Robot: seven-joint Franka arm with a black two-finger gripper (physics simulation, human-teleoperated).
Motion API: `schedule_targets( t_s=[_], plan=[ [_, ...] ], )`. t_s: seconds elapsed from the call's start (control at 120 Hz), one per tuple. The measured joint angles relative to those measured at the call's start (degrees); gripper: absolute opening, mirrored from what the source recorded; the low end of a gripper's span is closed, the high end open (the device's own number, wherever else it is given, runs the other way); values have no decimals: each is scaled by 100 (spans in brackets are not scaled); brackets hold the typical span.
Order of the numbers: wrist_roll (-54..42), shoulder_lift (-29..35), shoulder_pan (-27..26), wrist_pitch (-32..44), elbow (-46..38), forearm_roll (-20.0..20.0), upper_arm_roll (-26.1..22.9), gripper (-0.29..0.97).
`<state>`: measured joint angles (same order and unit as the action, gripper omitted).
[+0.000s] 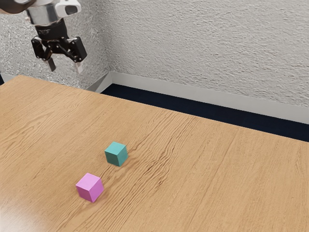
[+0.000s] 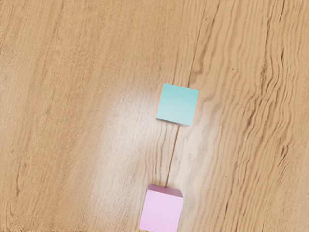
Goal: Pick up the blue block with one arm, and put the blue block on the pink block with one arm
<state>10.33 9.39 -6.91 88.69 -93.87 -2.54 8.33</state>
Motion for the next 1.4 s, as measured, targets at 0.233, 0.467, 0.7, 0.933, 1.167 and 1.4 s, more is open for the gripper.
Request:
schedule_targets(
  t_s=[0.233, 0.467, 0.7, 0.933, 1.167, 1.4],
  plan=[
    [451, -7, -436, -75, -357, -48, -12, 68],
    [740, -1351, -523, 458, -514, 2, -16, 68],
    [675, -2273, -86, 1608, -727, 130, -15, 68],
    [307, -2665, -8, 3118, -1275, 190, -25, 68],
    [-179, -2917, 29, 3887, -1432, 385, -41, 68],
    [-593, -3032, 75, 4327, -1696, 772, -42, 68]
  ],
)
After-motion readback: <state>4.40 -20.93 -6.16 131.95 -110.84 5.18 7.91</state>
